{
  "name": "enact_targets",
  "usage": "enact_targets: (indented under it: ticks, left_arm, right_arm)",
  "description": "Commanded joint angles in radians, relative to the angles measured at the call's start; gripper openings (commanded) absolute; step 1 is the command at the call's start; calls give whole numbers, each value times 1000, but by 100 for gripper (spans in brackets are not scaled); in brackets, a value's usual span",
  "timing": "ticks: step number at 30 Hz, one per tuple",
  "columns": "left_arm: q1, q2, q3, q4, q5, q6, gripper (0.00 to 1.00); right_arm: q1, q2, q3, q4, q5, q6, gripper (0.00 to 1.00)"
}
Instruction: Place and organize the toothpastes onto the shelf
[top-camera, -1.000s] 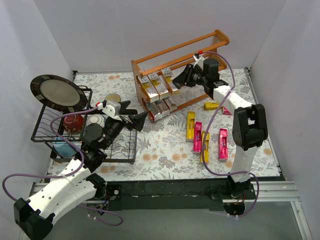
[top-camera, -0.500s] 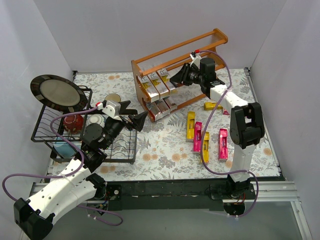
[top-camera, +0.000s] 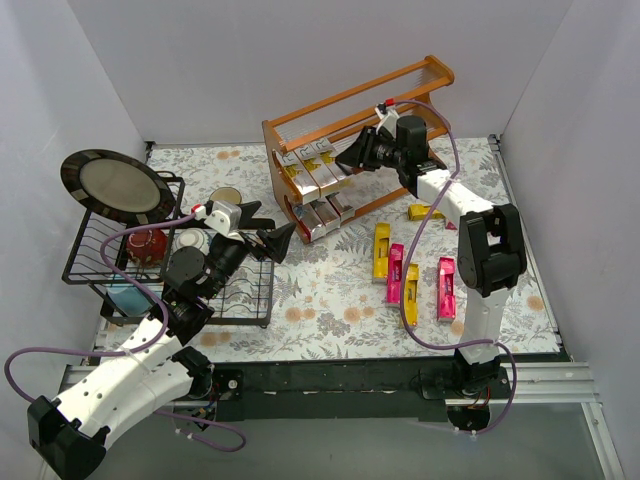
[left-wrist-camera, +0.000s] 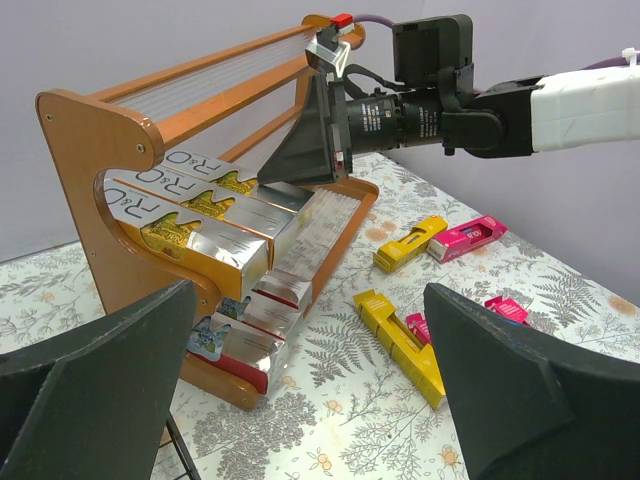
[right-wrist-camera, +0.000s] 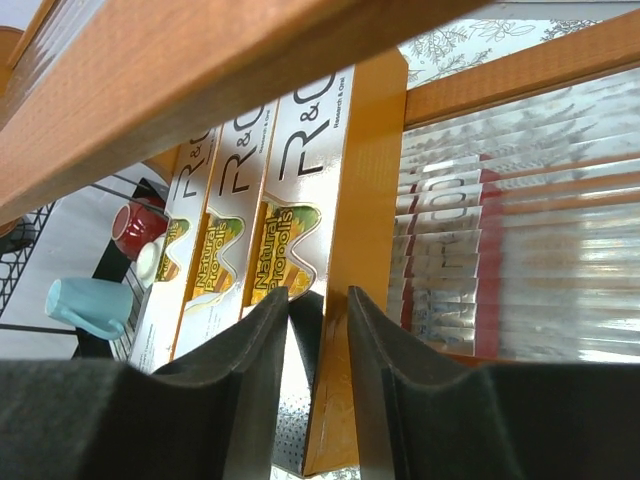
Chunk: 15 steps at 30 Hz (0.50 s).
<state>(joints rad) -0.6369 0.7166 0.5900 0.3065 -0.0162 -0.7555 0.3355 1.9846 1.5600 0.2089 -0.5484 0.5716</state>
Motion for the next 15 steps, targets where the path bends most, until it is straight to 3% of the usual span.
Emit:
enact_targets:
  ticks: [1, 15]
  left_arm:
    - [6, -8, 34, -9, 9, 13, 98]
    - [6, -11, 36, -9, 9, 13, 98]
  right_arm:
    - [26, -30, -14, 14, -19, -19, 43]
    - [-23, -200, -101, 17, 47, -32, 73]
